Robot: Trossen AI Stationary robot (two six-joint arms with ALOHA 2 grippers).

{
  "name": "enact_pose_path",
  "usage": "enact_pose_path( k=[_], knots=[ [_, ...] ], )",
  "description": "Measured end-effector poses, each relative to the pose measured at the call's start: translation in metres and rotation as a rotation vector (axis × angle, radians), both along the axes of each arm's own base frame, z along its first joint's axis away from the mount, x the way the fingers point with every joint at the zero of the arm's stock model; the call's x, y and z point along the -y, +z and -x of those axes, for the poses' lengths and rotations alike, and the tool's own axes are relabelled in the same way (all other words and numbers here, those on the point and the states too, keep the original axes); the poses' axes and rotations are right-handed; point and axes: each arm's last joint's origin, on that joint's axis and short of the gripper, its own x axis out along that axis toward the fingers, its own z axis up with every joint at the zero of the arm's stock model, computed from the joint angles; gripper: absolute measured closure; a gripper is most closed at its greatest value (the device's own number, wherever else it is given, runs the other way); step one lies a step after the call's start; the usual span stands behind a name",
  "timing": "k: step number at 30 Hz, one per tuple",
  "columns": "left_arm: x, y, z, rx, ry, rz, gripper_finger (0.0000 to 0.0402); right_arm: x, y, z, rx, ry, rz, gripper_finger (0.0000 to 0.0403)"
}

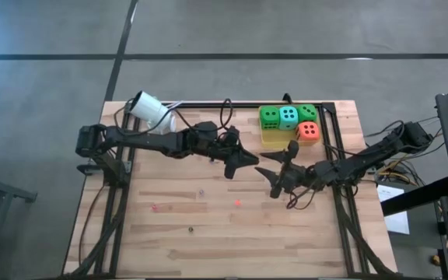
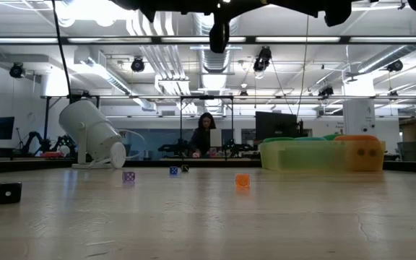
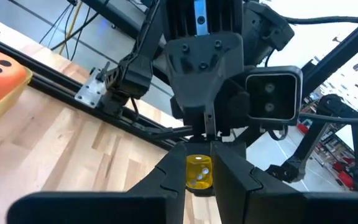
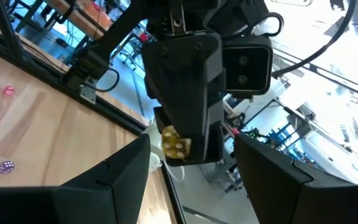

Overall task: Pick & Place Dice
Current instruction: Put the small yellow dice into the yellow bin

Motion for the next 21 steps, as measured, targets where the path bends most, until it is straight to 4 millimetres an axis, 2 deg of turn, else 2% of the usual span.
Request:
enact_pose_path(
  k=[21],
  knots=[
    [0.011, 0.001, -0.001, 0.006, -0.002, -0.004, 0.0343, 0.000, -0.001, -0.001, 0.001, 0.045, -0.011, 0.0184]
  ],
)
